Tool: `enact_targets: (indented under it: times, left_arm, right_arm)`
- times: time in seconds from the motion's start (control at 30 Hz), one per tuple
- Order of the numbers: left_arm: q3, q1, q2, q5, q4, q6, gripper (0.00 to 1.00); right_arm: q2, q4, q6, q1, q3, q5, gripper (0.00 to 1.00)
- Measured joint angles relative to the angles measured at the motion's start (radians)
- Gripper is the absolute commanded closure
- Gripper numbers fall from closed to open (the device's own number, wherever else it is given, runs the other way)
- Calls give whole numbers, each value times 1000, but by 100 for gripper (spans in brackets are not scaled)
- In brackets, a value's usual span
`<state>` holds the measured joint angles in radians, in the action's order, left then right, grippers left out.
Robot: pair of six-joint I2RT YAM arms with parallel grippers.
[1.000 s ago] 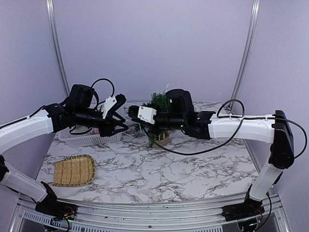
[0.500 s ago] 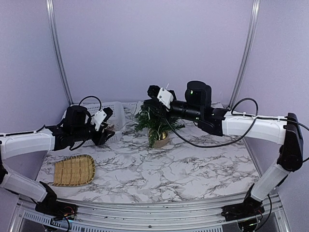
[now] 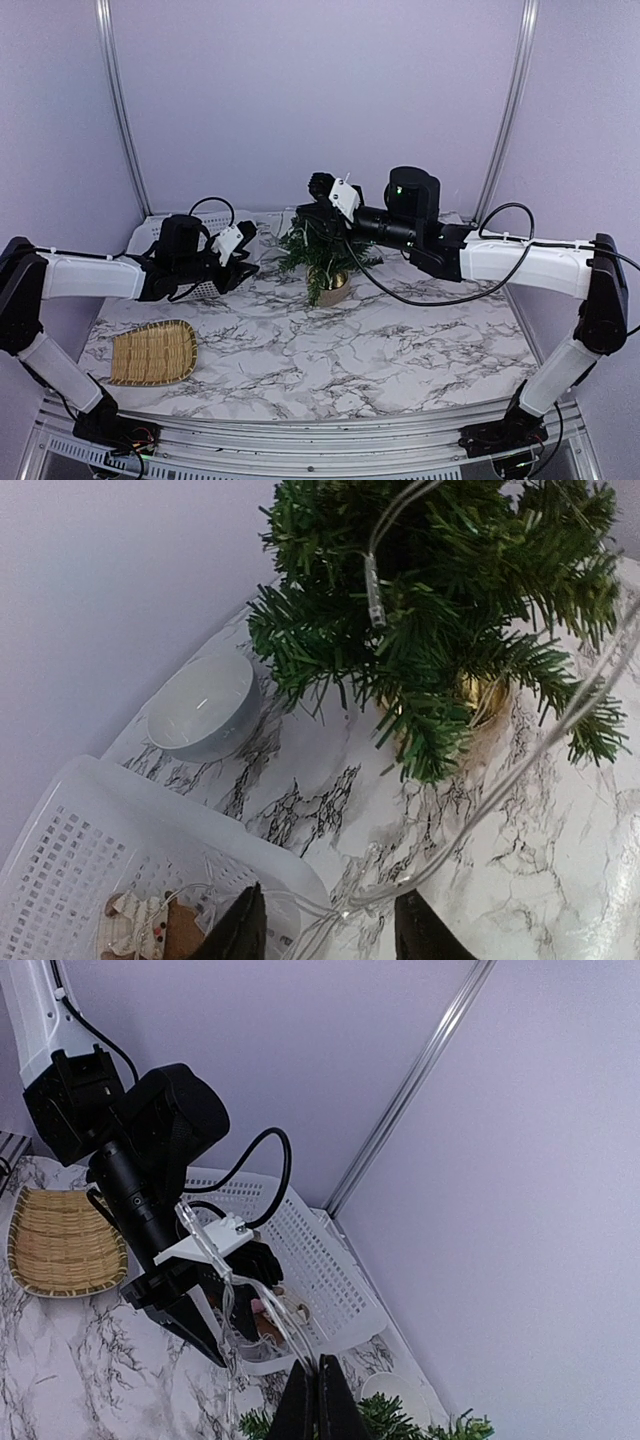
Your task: Decorate the small christmas tree
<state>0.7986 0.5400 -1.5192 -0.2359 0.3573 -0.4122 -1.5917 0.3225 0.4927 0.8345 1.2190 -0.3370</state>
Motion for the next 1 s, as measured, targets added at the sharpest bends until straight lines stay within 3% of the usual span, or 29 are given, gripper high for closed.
enact_targets:
  times: [0.2, 0.5, 1.0]
  left_arm:
    - [27, -5, -31, -50, 12, -27, 100]
    - [5, -6, 140, -118, -16, -8, 100]
    - [117, -4, 401, -153, -322, 46, 100]
  right_arm:
    - [1, 3, -3, -6, -6, -2, 100]
    - [8, 16, -12, -15, -44, -2, 98]
    - [103, -5, -15, -18, -133, 10, 20]
